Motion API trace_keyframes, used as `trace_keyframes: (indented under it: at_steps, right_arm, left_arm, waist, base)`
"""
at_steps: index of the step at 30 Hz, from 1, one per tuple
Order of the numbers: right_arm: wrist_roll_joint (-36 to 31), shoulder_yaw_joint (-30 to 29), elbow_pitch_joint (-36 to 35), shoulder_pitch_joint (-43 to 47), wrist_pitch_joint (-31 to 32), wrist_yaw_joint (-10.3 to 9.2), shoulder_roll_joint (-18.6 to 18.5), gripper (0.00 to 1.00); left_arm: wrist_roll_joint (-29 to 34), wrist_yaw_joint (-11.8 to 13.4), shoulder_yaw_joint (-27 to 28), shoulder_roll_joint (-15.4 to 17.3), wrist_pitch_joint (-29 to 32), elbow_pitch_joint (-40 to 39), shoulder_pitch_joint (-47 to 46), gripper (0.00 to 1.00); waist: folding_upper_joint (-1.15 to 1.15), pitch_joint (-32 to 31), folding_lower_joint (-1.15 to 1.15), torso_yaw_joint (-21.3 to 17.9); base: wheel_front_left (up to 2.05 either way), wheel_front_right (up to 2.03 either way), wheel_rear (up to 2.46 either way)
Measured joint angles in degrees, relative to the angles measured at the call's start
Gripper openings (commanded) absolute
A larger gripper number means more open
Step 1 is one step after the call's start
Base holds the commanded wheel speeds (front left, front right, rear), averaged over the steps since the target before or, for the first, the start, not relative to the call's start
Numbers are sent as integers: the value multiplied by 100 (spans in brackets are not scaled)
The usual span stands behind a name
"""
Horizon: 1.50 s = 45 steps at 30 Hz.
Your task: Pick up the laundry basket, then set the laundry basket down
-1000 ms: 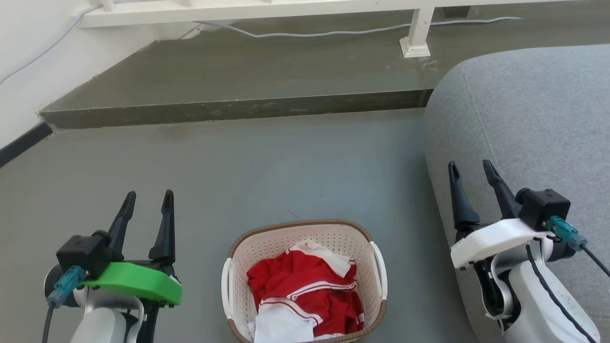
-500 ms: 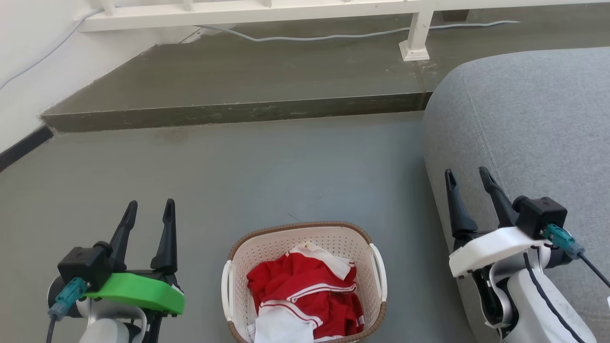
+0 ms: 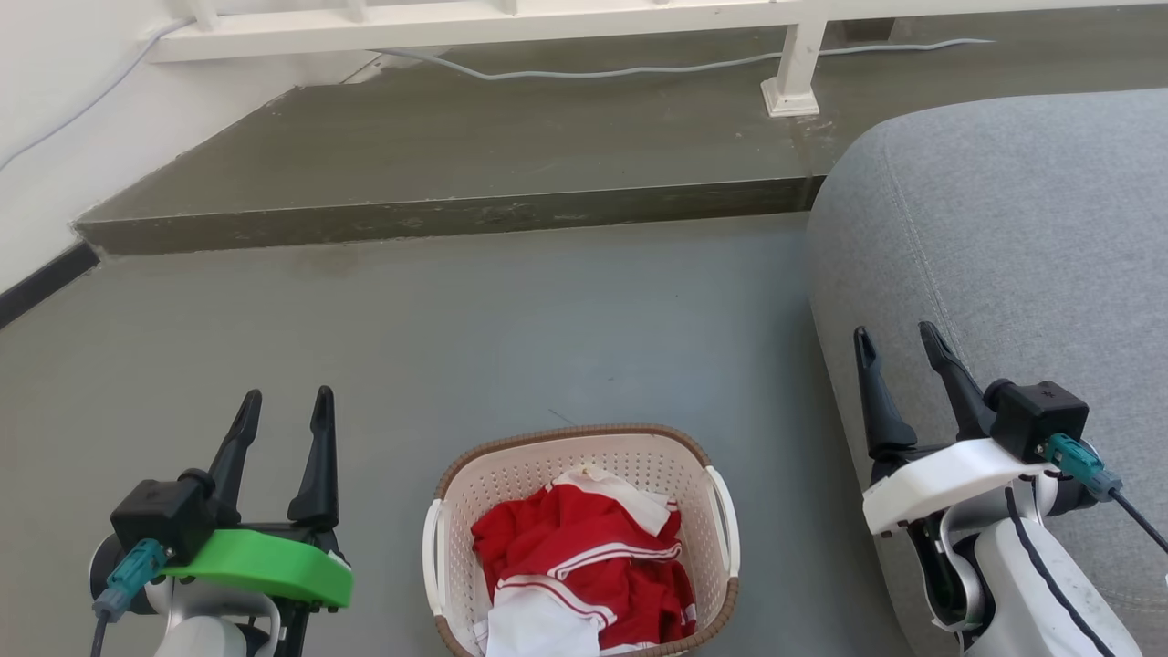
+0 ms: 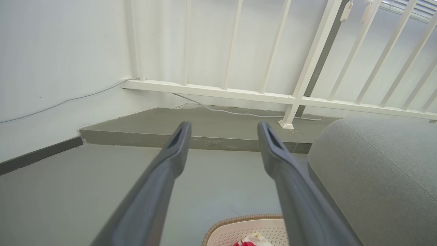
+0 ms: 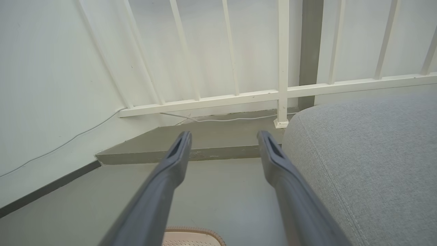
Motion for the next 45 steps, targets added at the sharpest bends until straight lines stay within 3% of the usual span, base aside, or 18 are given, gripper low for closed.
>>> trace_keyframes:
  at_steps: [8, 9, 19, 45]
  right_arm:
    - [-51, -57, -2, 24, 0, 51, 42, 100]
    - [-53, -64, -2, 36, 0, 54, 48, 0]
    - [120, -64, 261, 331, 29, 56, 165, 0]
    - [2197, -578, 226, 331, 542, 266, 231, 0]
  left_arm:
    - [51, -43, 48, -87, 0, 0, 6, 100]
    - [54, -45, 48, -89, 0, 0, 7, 0]
    - [-143, -51, 22, -172, 71, 314, 117, 0]
    - [-2003, -52, 308, -253, 603, 374, 116, 0]
  waist:
    - [0, 14, 0, 9]
    - [0, 15, 0, 10]
    - [0, 4, 0, 20]
    - [0, -96, 0, 101]
  base:
    - [0, 0, 0]
    - [0, 0, 0]
    - [0, 0, 0]
    - [0, 0, 0]
